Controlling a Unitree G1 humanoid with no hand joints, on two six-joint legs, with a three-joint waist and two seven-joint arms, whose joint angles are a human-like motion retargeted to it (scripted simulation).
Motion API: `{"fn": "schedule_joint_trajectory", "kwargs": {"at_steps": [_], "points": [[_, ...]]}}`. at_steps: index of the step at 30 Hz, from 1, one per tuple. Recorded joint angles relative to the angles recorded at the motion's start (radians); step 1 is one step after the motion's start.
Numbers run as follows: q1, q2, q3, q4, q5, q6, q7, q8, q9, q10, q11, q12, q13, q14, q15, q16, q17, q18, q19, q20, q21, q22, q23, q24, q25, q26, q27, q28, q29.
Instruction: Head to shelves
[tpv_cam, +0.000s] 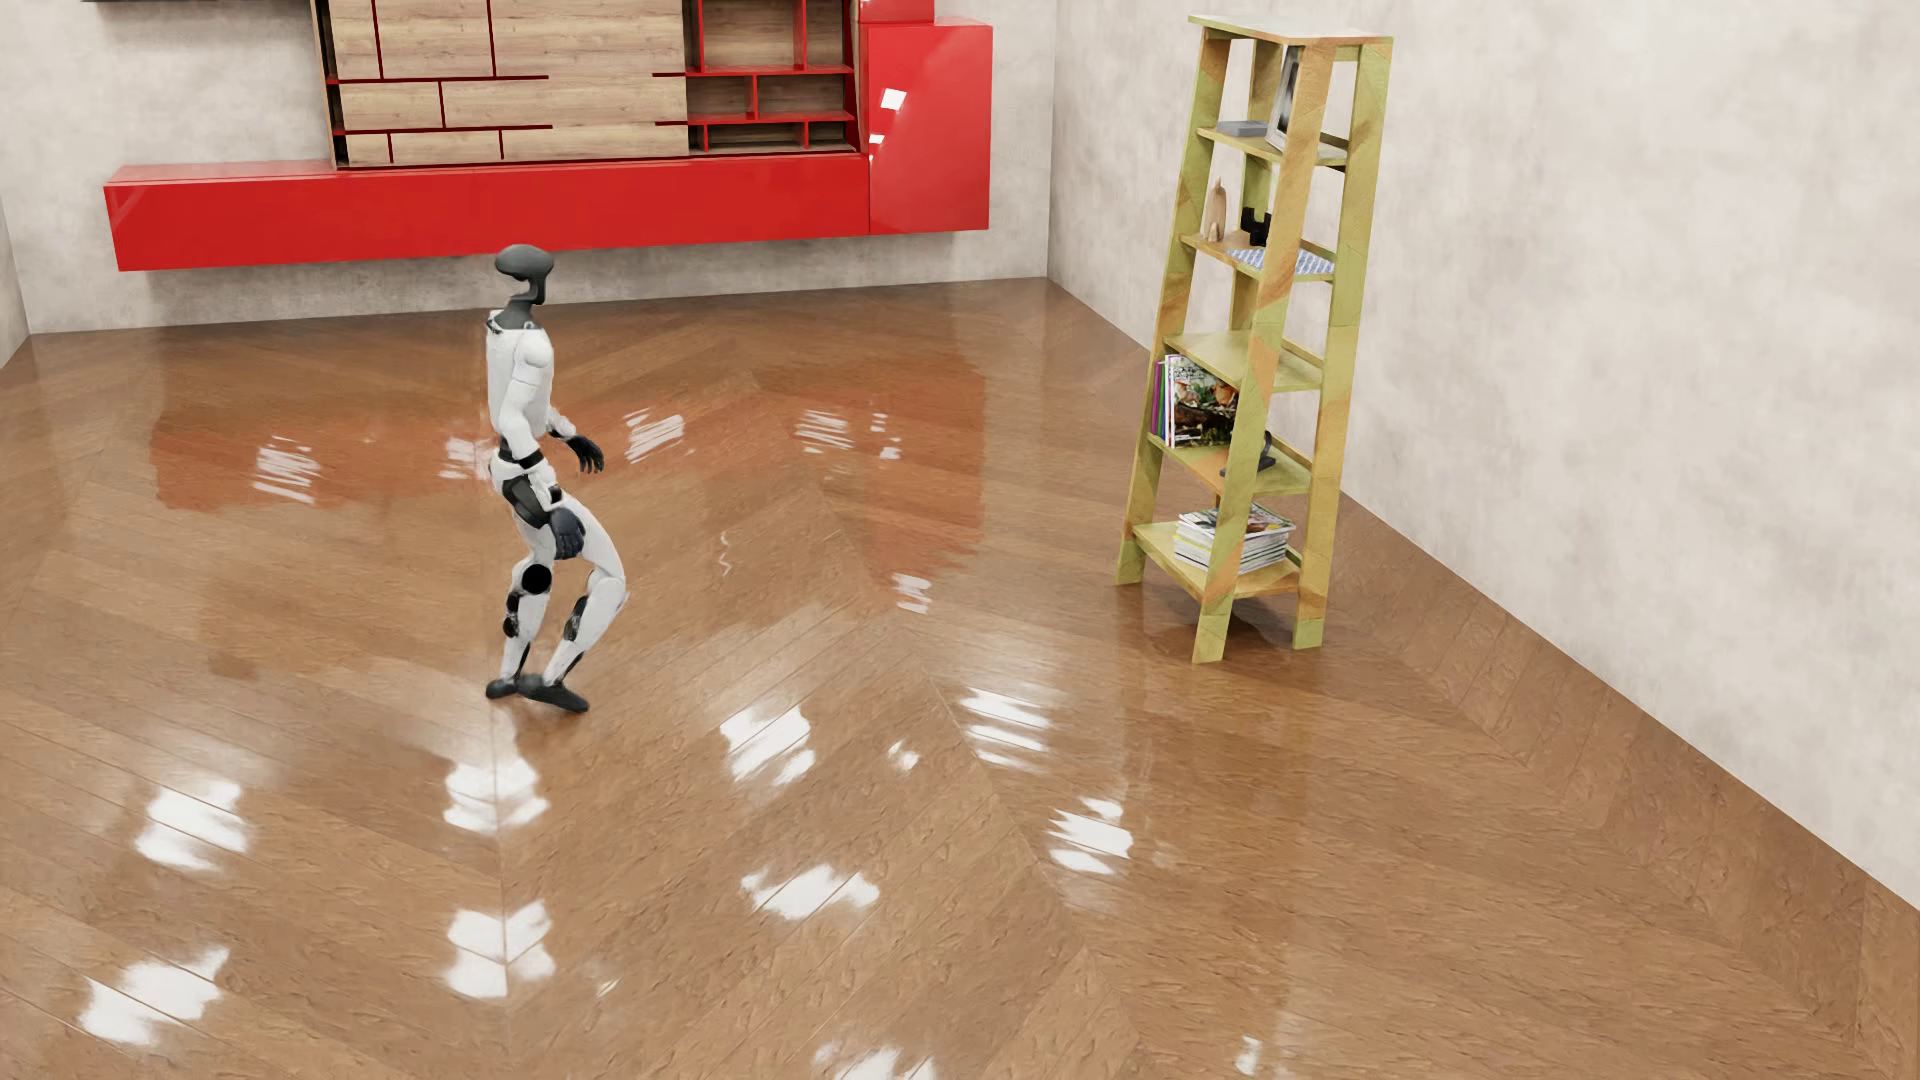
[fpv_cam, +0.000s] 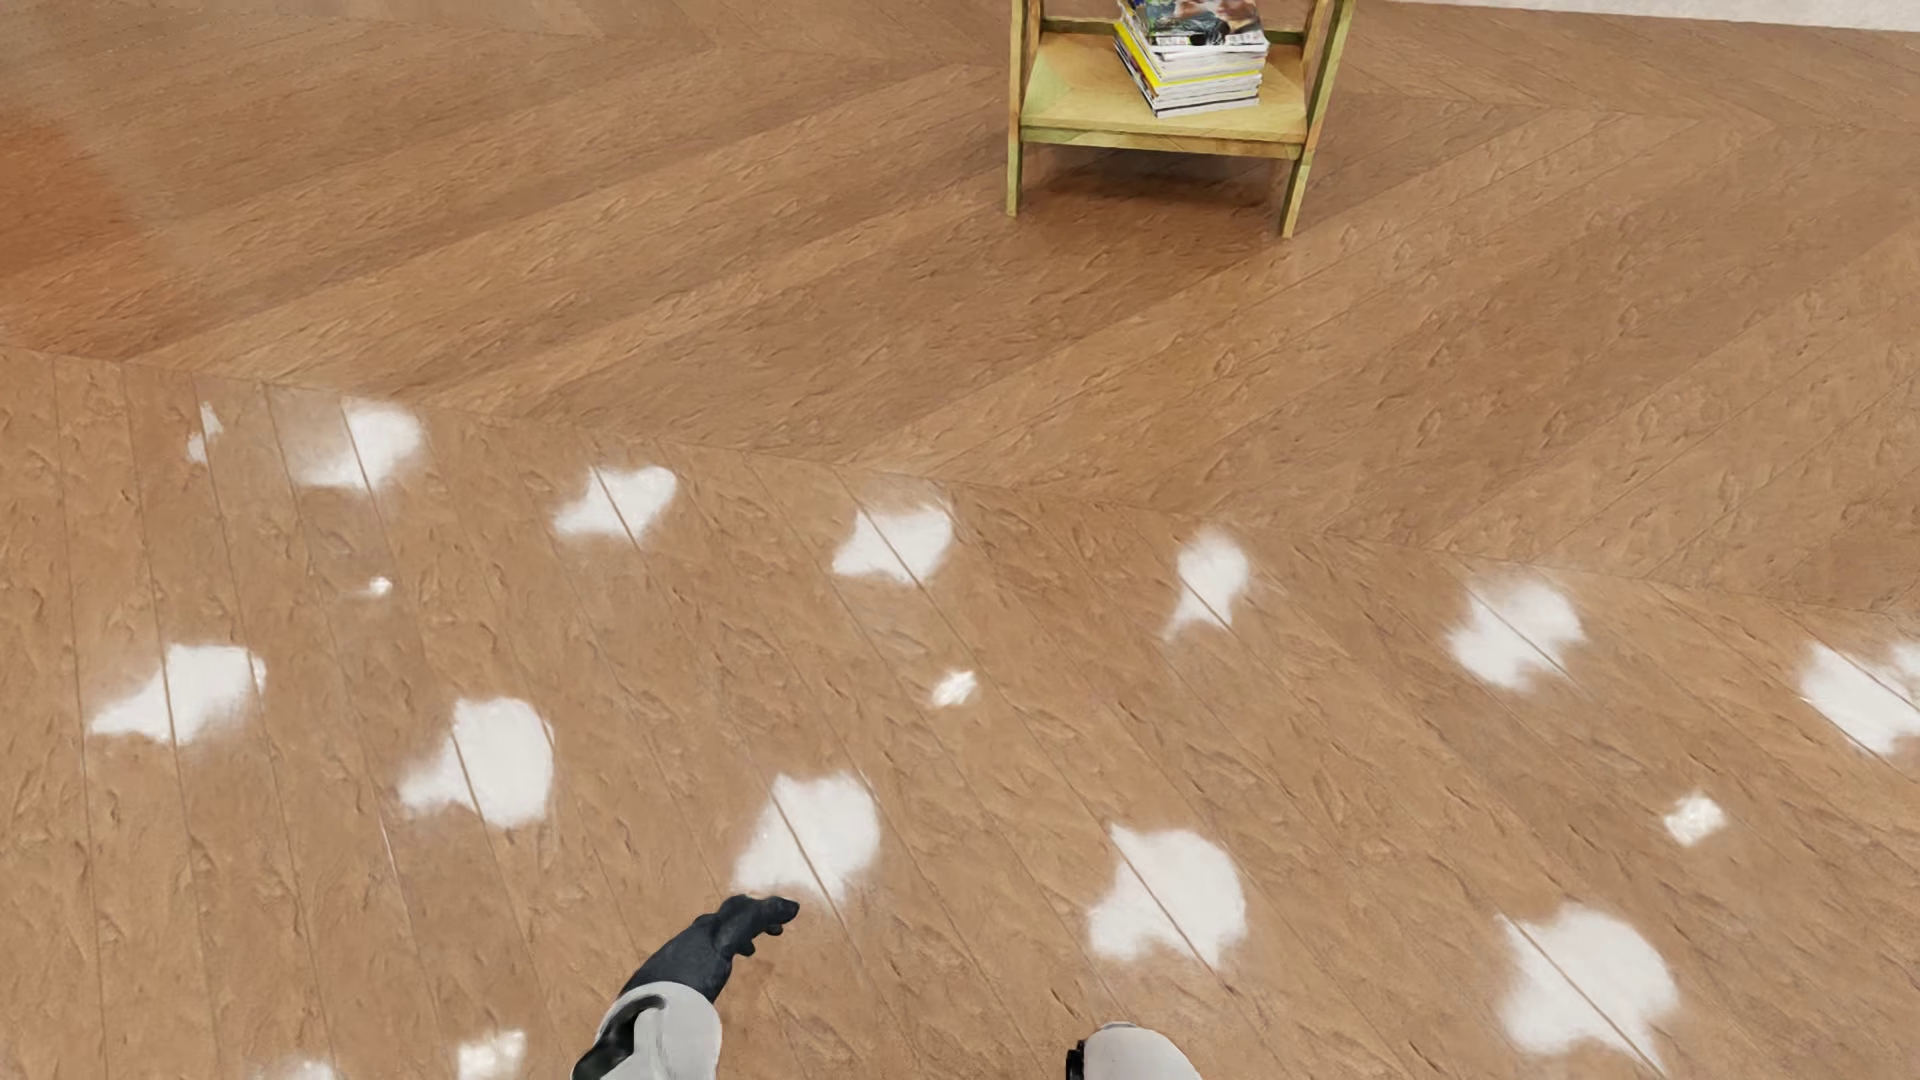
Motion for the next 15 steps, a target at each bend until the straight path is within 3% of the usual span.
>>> {"fn": "schedule_joint_trajectory", "kwargs": {"at_steps": [2, 3, 4, 5, 6, 7, 8, 10, 11, 12, 13, 15], "points": [[0.069, -0.010, -0.043, -0.010, -0.026, 0.004, -0.031, -0.103, -0.006, -0.008, -0.386, -0.111, 0.054, -0.060, -0.028, 0.034, 0.069, -0.014, -0.049, -0.098, -0.053, -0.018, -0.047, 0.032, 0.040, -0.010, -0.013, -0.017, -0.030], [0.108, 0.018, -0.060, -0.009, -0.004, 0.012, -0.052, -0.119, -0.012, -0.033, -0.648, -0.162, 0.072, -0.077, 0.014, 0.053, 0.103, -0.022, -0.044, -0.147, -0.068, -0.026, -0.054, 0.034, 0.039, -0.021, -0.010, -0.020, -0.024], [0.150, 0.069, -0.074, 0.000, 0.023, 0.023, -0.073, -0.101, -0.017, -0.064, -0.921, -0.208, 0.084, -0.089, 0.091, 0.071, 0.136, -0.035, 0.030, -0.197, -0.080, -0.034, -0.047, 0.023, 0.029, -0.033, 0.000, -0.023, -0.015], [0.189, 0.095, -0.085, 0.008, 0.024, 0.032, -0.092, -0.100, -0.019, -0.068, -1.036, -0.246, 0.096, -0.103, 0.110, 0.086, 0.166, -0.047, 0.075, -0.248, -0.093, -0.037, -0.030, 0.007, 0.017, -0.044, 0.015, -0.027, -0.001], [0.221, 0.118, -0.088, 0.025, 0.012, 0.039, -0.105, -0.178, -0.019, -0.064, -1.036, -0.278, 0.099, -0.102, 0.209, 0.105, 0.194, -0.064, 0.002, -0.300, -0.097, -0.035, -0.002, -0.011, 0.006, -0.060, 0.031, -0.026, 0.019], [0.246, 0.123, -0.094, 0.057, 0.034, 0.050, -0.125, -0.199, -0.013, -0.027, -0.969, -0.294, 0.088, -0.082, 0.238, 0.121, 0.212, -0.086, -0.134, -0.337, -0.083, -0.021, 0.046, -0.036, -0.018, -0.062, 0.049, -0.013, 0.057], [0.249, 0.129, -0.098, 0.088, 0.049, 0.065, -0.134, -0.212, -0.003, 0.056, -0.883, -0.289, 0.074, -0.029, 0.165, 0.117, 0.214, -0.110, -0.163, -0.350, -0.065, 0.011, 0.097, -0.069, -0.053, -0.046, 0.073, 0.016, 0.093], [0.174, 0.156, -0.102, 0.130, 0.059, 0.088, -0.165, -0.234, 0.016, 0.303, -0.754, -0.266, 0.040, 0.215, 0.033, 0.066, 0.205, -0.155, -0.167, -0.358, -0.044, 0.139, 0.148, -0.141, -0.122, 0.034, 0.108, 0.063, 0.154], [0.102, 0.190, -0.102, 0.151, 0.059, 0.095, -0.192, -0.257, 0.021, 0.459, -0.744, -0.274, 0.029, 0.316, -0.006, 0.049, 0.206, -0.202, -0.171, -0.399, -0.044, 0.213, 0.136, -0.149, -0.139, 0.070, 0.093, 0.040, 0.175], [0.023, 0.233, -0.102, 0.196, 0.065, 0.105, -0.202, -0.286, 0.028, 0.608, -0.750, -0.288, 0.022, 0.360, -0.037, 0.050, 0.208, -0.245, -0.177, -0.475, -0.063, 0.283, 0.107, -0.130, -0.131, 0.088, 0.063, -0.032, 0.176], [-0.050, 0.280, -0.097, 0.262, 0.079, 0.118, -0.193, -0.310, 0.035, 0.728, -0.763, -0.293, 0.007, 0.343, -0.063, 0.063, 0.202, -0.236, -0.182, -0.546, -0.080, 0.331, 0.081, -0.103, -0.126, 0.080, 0.037, -0.110, 0.147], [-0.182, 0.352, -0.069, 0.368, 0.113, 0.148, -0.145, -0.317, 0.047, 0.843, -0.776, -0.230, -0.068, 0.299, -0.109, 0.094, 0.161, -0.158, -0.180, -0.551, -0.112, 0.349, 0.068, -0.128, -0.109, 0.074, 0.019, -0.126, 0.032]]}}
